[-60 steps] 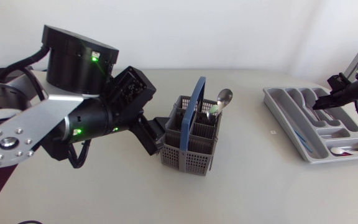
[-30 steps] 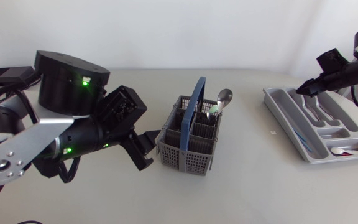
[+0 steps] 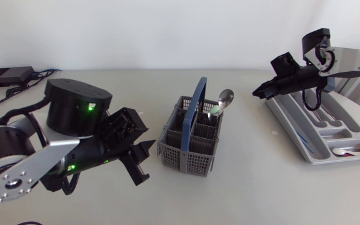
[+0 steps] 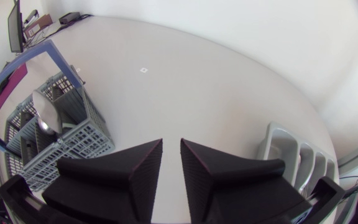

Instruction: Sort the cutlery from the basket into the organizer compartments.

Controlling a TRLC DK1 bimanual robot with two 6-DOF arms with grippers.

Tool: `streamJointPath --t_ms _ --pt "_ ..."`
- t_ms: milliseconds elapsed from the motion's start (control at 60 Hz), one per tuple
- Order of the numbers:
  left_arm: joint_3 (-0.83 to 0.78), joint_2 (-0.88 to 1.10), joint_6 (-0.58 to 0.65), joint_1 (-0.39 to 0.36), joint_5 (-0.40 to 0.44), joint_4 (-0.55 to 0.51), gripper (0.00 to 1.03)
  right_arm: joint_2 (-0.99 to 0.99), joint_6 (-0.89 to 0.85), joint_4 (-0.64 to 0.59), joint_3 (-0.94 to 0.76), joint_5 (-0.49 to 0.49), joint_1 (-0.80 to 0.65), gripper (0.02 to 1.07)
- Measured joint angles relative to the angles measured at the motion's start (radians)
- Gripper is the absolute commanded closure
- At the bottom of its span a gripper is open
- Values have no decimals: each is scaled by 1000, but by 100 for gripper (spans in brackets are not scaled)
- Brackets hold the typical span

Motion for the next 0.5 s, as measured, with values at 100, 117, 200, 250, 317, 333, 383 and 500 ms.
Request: streamJointPath --t_ms 100,117,200,250,317,333,383,500 --pt "-16 12 7 0 15 21 83 28 28 8 0 -32 26 101" --pt "-18 17 8 1 19 23 83 33 35 8 0 -39 30 101" --pt "-20 48 11 6 34 40 92 68 54 7 0 -79 45 101" --pt "-23 66 14 9 49 58 93 89 68 11 1 -103 55 101" --pt "-24 94 15 10 56 81 94 111 82 21 3 -130 64 101" --pt "-24 103 16 11 57 87 95 117 86 22 3 -138 67 101" --pt "-24 124 18 12 70 100 96 130 97 22 6 -160 73 101" --pt "-24 169 18 24 83 133 96 161 113 23 24 -210 85 101"
